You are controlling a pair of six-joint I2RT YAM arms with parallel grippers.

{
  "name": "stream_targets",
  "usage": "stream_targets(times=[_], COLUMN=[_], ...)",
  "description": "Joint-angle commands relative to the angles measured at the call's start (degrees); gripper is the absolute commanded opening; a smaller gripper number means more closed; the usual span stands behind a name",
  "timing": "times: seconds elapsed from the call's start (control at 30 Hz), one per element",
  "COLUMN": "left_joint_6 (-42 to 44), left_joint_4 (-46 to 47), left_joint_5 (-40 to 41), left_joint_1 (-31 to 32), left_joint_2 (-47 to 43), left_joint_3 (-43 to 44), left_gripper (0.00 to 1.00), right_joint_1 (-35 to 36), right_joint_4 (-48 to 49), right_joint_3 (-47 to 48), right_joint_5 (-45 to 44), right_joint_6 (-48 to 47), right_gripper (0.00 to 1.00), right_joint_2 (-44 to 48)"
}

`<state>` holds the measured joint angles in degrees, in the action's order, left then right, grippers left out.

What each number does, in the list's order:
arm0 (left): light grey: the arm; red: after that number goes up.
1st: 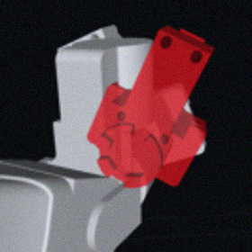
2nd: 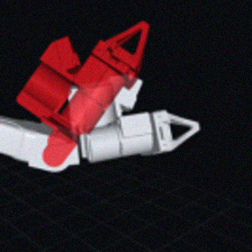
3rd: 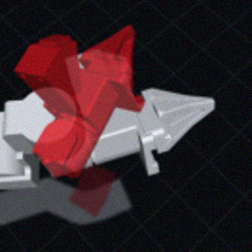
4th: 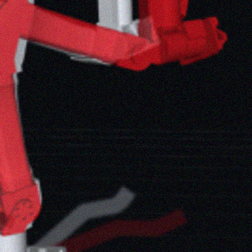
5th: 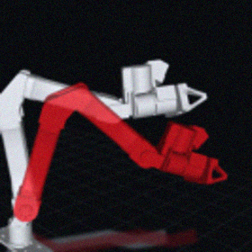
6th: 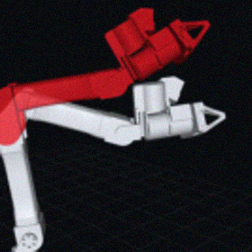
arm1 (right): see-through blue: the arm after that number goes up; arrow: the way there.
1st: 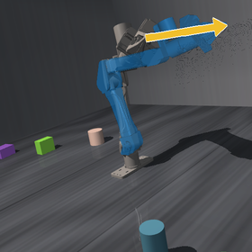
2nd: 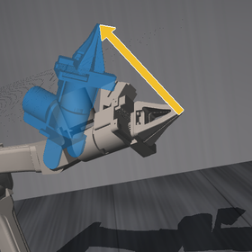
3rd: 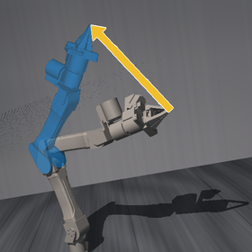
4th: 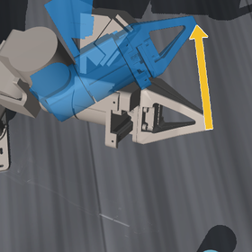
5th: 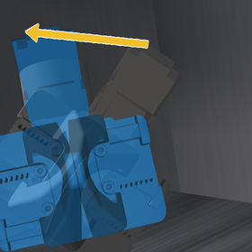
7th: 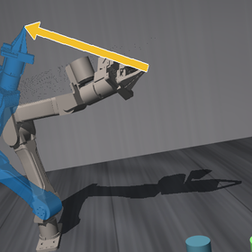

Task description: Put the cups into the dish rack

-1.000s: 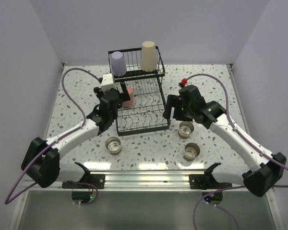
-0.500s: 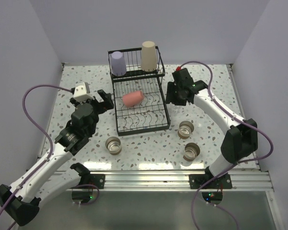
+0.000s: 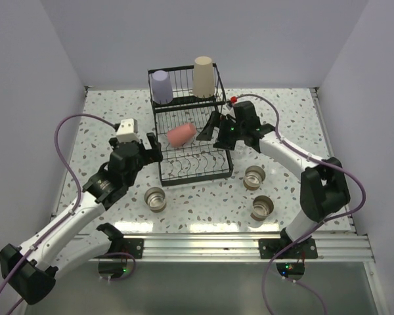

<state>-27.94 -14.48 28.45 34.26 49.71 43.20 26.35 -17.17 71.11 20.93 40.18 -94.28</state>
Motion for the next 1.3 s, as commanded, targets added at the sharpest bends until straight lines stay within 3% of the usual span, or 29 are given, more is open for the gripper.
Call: stream_targets(times=[0.0,0.17,0.23,0.37,0.67,0.9,1.27], left_joint_6=[0.0,-0.4,-1.1,-1.9,-3.3,-2.8,1.6], left_joint_4=[0.0,-4.7,-6.6,-10.4,-17.5,-16.8,-22.1], left_joint_5=[-1.3,-2.1,-2.0,-1.3,-0.6,-2.4,-5.0], left_joint_1=[0.4,0.3,0.4,0.4,0.4,0.4,0.5], left_joint_2=[-0.6,-2.1,-3.9,-7.2,-12.4,-12.4,-16.7], left_joint_3=[2.5,4.6,4.6,4.8,5.1,4.9,7.2], left_gripper=[1.0,1.0,0.99,1.0,0.99,0.99,1.0], right_joint_1=[0.1,1.1,2.0,3.2,5.8,9.6,10.8], right_joint_4=[18.0,21.6,20.6,20.2,28.0,30.9,45.1], right_joint_3=[-1.2,2.7,4.2,6.2,-0.8,-5.7,-6.4], right_joint_5=[6.7,2.7,-0.1,-4.2,-10.7,-23.4,-30.8], right_joint_6=[11.7,14.9,15.1,15.8,23.2,28.1,34.2], right_gripper=[0.98,0.97,0.88,0.85,0.83,0.92,0.98], right_joint_2=[-2.2,-7.5,-10.0,-12.8,-10.5,-8.6,-14.4])
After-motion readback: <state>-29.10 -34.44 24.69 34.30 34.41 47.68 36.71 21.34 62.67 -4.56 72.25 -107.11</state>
